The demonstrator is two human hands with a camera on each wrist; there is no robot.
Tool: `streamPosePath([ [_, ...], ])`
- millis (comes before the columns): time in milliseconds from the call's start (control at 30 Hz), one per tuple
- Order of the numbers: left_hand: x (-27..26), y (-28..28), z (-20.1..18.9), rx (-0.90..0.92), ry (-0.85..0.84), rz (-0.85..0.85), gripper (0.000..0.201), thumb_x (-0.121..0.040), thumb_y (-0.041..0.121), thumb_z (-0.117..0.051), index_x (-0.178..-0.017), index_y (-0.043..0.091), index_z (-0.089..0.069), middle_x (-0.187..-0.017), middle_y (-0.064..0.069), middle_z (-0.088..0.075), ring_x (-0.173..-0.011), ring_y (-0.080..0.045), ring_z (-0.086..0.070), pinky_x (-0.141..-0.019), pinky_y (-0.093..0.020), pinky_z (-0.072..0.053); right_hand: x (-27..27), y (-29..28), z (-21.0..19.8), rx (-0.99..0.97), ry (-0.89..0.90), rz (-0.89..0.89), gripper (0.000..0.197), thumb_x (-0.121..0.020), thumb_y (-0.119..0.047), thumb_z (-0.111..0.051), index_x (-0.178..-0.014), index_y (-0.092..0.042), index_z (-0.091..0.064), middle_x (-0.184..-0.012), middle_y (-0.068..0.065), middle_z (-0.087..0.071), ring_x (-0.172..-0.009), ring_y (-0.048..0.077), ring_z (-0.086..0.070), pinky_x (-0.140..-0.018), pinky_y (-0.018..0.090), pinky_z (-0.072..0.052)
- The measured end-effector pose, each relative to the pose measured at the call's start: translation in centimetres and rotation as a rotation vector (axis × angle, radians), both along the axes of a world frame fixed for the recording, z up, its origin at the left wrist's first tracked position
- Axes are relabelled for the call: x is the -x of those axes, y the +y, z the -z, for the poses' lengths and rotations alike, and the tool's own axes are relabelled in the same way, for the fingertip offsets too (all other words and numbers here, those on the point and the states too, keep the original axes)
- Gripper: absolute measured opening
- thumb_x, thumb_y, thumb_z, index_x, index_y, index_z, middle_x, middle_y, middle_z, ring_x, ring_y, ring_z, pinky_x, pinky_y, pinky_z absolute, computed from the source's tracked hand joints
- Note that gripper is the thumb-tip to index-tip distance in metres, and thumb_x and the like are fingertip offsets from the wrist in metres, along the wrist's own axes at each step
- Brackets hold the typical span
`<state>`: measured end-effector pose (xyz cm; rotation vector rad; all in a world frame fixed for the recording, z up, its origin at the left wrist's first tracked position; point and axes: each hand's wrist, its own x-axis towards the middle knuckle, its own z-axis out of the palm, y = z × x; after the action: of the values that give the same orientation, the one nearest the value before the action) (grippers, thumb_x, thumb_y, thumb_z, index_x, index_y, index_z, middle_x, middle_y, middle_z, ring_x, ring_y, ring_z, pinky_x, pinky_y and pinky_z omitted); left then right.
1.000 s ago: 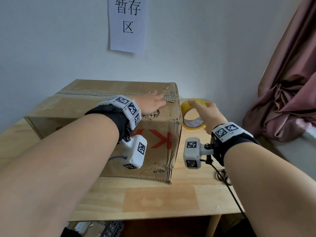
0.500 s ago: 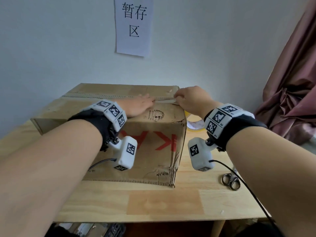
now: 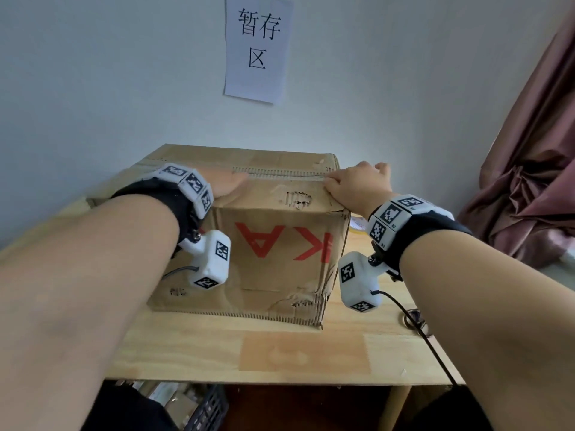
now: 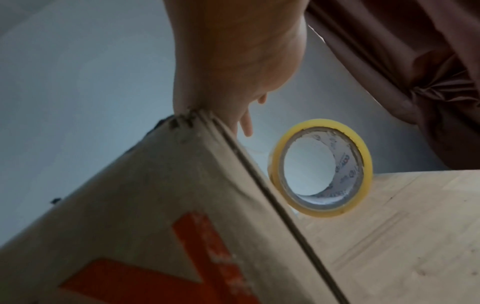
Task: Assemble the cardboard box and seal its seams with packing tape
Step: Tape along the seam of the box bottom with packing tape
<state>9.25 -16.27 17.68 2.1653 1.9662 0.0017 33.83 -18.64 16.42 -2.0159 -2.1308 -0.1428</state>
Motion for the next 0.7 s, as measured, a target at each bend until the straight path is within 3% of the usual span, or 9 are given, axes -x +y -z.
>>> streamPosePath([
  [100,-6.1,-0.1,0.4,0.005,-0.035,0.145,0.055,-0.100,0.050,-0.022,-0.123,0.010,-0.053,-0.128,-0.015,-0.051,-0.116,-0.025,-0.051,-0.099,-0.035,-0.037,0.0,-0.3,0.4,0.018,0.086,0.001,0.046,-0.098,-0.027,-0.020,-0.122,-0.031,-0.060,-0.108,0.002,-0.062,-0.120,0.021,-0.043,-0.112,0.048,-0.011],
  [133,-8.2,-0.5,0.5,0.009,-0.040,0.182,0.045,-0.100,0.047,-0.024,-0.108,0.013,-0.054,-0.111,-0.012,-0.052,-0.101,-0.023,-0.053,-0.088,-0.032,-0.041,-0.2,-0.4,0.5,0.010,0.115,-0.007,0.045,-0.097,-0.026,-0.021,-0.122,-0.031,-0.058,-0.111,0.003,-0.062,-0.119,0.021,-0.044,-0.111,0.047,-0.013],
  [167,-10.0,-0.7,0.6,0.008,-0.054,0.230,0.041,-0.100,0.043,-0.023,-0.106,0.016,-0.053,-0.110,-0.011,-0.052,-0.097,-0.022,-0.053,-0.085,-0.030,-0.042,-0.5,-0.5,0.6,-0.002,0.146,-0.018,0.045,-0.096,-0.025,-0.022,-0.121,-0.030,-0.058,-0.112,0.004,-0.063,-0.117,0.021,-0.046,-0.109,0.045,-0.015],
  [233,-12.1,-1.2,0.8,-0.019,-0.053,0.297,0.045,-0.099,0.039,-0.023,-0.124,0.012,-0.049,-0.136,-0.015,-0.046,-0.121,-0.029,-0.047,-0.100,-0.039,-0.038,-1.4,-0.6,0.5,-0.001,0.187,-0.042,0.044,-0.095,-0.024,-0.025,-0.119,-0.031,-0.060,-0.112,0.002,-0.063,-0.116,0.021,-0.046,-0.106,0.043,-0.017],
  [333,-12.4,-1.5,0.8,-0.052,-0.047,0.391,0.041,-0.101,0.037,-0.024,-0.128,0.019,-0.047,-0.145,-0.010,-0.042,-0.138,-0.029,-0.030,-0.109,-0.047,-0.018,-2.8,-0.9,-0.1,0.084,0.187,-0.059,0.049,-0.094,-0.023,-0.022,-0.124,-0.039,-0.057,-0.109,-0.001,-0.059,-0.120,0.020,-0.040,-0.106,0.043,-0.017],
  [400,-12.4,-2.5,0.8,-0.094,-0.044,0.474,0.054,-0.097,0.054,-0.022,-0.141,0.027,-0.037,-0.150,-0.001,-0.037,-0.140,-0.027,-0.029,-0.112,-0.055,-0.012,-2.9,-0.9,-0.6,0.122,0.186,-0.060,0.052,-0.094,-0.024,-0.020,-0.128,-0.047,-0.051,-0.112,0.000,-0.057,-0.122,0.018,-0.037,-0.107,0.043,-0.017],
  [533,-12.6,-3.8,1.7,-0.166,0.072,0.467,0.119,-0.056,0.096,-0.022,-0.144,0.017,-0.029,-0.148,-0.008,-0.037,-0.131,-0.030,-0.039,-0.107,-0.051,-0.032,-2.0,-0.7,-0.2,0.160,0.193,-0.069,0.052,-0.092,-0.026,-0.019,-0.130,-0.051,-0.046,-0.122,-0.008,-0.049,-0.125,0.021,-0.028,-0.105,0.043,-0.016],
  [567,-12.5,-4.0,1.9,-0.182,0.098,0.439,0.117,-0.056,0.096,-0.028,-0.143,0.018,-0.030,-0.146,-0.006,-0.039,-0.130,-0.029,-0.040,-0.106,-0.052,-0.032,-1.9,-0.8,-0.2,0.153,0.191,-0.077,0.053,-0.090,-0.027,-0.018,-0.128,-0.053,-0.046,-0.125,-0.009,-0.051,-0.123,0.021,-0.028,-0.103,0.043,-0.016],
  [700,-12.8,-5.3,2.5,-0.314,0.043,0.397,0.071,-0.075,0.069,-0.051,-0.127,0.023,-0.039,-0.129,0.001,-0.053,-0.118,-0.025,-0.048,-0.100,-0.050,-0.035,-2.2,-1.5,-0.2,0.135,0.190,-0.094,0.057,-0.091,-0.017,-0.017,-0.125,-0.048,-0.051,-0.130,-0.013,-0.054,-0.113,0.017,-0.030,-0.099,0.041,-0.016],
])
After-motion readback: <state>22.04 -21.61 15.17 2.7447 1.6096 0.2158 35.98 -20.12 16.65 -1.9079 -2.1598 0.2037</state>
